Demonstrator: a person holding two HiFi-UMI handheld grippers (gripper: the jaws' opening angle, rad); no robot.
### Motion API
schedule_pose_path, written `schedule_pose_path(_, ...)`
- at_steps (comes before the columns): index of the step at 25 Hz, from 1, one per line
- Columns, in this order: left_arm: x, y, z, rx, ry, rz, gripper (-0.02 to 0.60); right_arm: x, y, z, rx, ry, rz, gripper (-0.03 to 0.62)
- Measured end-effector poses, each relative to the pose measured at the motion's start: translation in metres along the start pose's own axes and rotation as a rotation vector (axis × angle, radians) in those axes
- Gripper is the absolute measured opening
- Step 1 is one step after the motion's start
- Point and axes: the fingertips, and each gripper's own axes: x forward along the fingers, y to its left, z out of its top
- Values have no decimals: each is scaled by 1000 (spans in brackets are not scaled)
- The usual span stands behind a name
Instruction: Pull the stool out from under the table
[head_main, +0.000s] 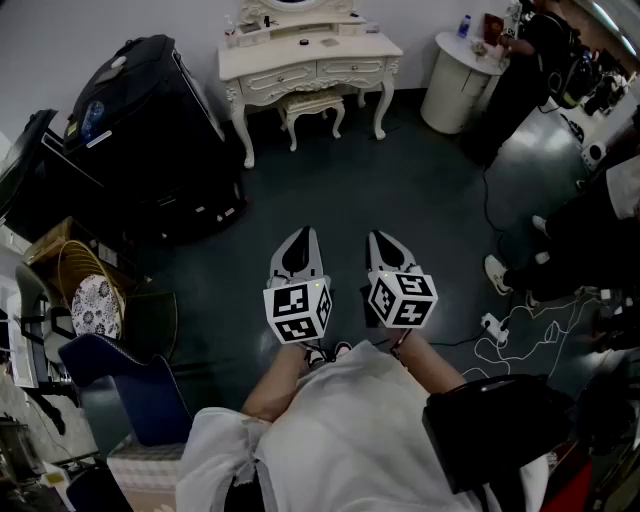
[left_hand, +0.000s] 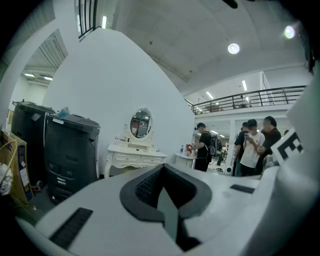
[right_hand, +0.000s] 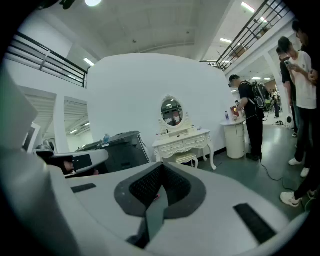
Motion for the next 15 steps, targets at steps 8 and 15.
schedule_pose_path(8, 7, -12, -3, -4, 4, 3, -2, 2, -9, 1, 1, 3, 17, -1)
schedule_pose_path(15, 24, -13, -4, 10, 14, 18, -2, 13, -20, 8, 34, -5, 38, 0)
